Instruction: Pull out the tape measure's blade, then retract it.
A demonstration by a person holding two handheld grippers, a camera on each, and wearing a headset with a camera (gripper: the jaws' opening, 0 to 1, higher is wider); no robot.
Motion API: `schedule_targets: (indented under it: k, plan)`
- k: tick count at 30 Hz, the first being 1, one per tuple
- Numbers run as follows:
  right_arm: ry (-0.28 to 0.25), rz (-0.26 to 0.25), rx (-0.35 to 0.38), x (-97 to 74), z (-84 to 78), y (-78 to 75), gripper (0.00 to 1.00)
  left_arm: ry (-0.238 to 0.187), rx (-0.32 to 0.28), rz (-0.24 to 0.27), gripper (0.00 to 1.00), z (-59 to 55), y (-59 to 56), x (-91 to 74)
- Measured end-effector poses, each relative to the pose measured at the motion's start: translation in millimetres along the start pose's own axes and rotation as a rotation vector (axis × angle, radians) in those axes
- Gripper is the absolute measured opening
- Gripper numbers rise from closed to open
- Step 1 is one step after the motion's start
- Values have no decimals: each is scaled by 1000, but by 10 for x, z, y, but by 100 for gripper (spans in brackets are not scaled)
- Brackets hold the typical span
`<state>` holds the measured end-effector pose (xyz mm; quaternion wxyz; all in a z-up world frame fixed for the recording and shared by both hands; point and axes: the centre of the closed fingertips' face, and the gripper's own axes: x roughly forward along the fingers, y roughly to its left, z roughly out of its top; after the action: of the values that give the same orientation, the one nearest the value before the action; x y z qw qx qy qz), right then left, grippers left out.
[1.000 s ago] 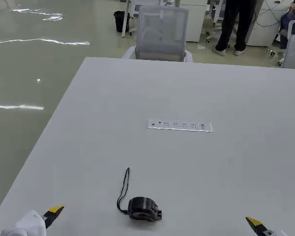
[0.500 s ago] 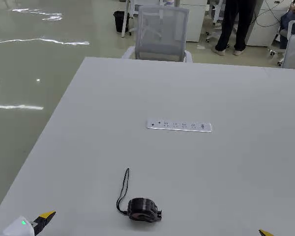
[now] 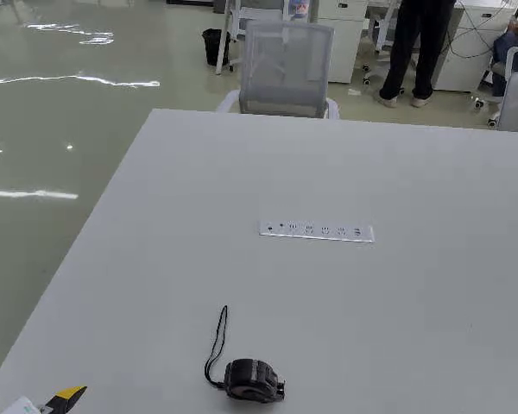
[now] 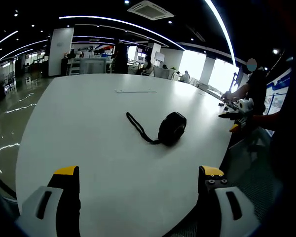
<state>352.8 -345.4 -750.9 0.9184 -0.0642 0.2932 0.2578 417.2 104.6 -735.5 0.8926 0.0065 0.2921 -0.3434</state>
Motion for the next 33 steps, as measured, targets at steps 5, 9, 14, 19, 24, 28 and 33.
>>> schedule_targets:
  k: [5, 9, 14, 19, 24, 28, 33]
  plan:
    - [-2, -10, 10, -42, -7, -23, 100, -12, -3, 4, 99, 29, 25, -2]
    - [-4, -9, 13, -63, -21, -29, 100, -15, -11, 5, 99, 44, 19, 16]
    - [-6, -14, 19, -68, -9, -43, 100, -21, -17, 0, 99, 70, 8, 38]
    - [-3, -13, 25, -65, -42, -55, 100, -22, -26, -5, 99, 77, 6, 47]
    - [0, -11, 27, -67, -53, -33, 100, -15, -27, -11, 99, 58, 6, 42]
    - [-1, -7, 35, -63, -59, -18, 100, -16, -23, -12, 99, 61, 3, 44]
    - [3, -8, 38, -70, -87, -19, 100, -14, -27, -14, 99, 50, 0, 46]
